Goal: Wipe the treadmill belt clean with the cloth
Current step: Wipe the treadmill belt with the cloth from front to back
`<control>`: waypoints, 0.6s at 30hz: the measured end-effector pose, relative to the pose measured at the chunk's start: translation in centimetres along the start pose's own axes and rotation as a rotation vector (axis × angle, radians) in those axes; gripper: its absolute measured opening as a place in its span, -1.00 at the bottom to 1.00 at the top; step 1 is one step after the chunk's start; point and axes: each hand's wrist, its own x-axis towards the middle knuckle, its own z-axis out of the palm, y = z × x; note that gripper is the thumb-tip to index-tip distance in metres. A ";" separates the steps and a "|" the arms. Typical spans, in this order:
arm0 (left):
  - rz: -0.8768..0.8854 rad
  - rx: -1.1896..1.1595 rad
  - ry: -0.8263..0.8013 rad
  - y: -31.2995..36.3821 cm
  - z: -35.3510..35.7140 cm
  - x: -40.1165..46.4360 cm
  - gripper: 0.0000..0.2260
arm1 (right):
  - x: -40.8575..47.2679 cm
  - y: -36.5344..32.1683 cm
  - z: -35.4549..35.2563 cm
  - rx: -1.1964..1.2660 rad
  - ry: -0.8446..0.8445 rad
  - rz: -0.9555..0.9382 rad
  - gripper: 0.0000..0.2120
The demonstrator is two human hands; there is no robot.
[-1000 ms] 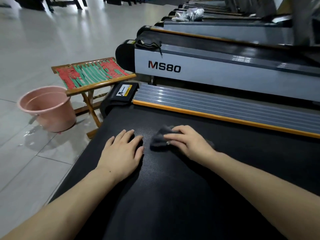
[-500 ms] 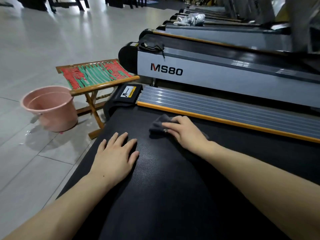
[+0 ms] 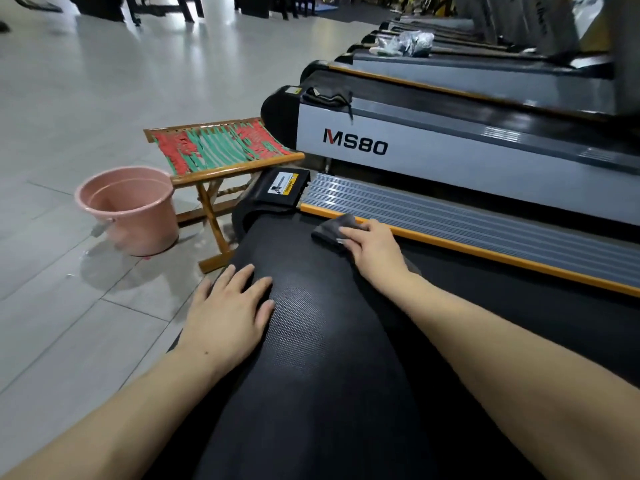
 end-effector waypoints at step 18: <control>-0.064 -0.038 0.003 -3.6 -1.0 -0.4 -0.46 | -1.2 -7.7 2.9 0.028 0.005 -0.058 -0.78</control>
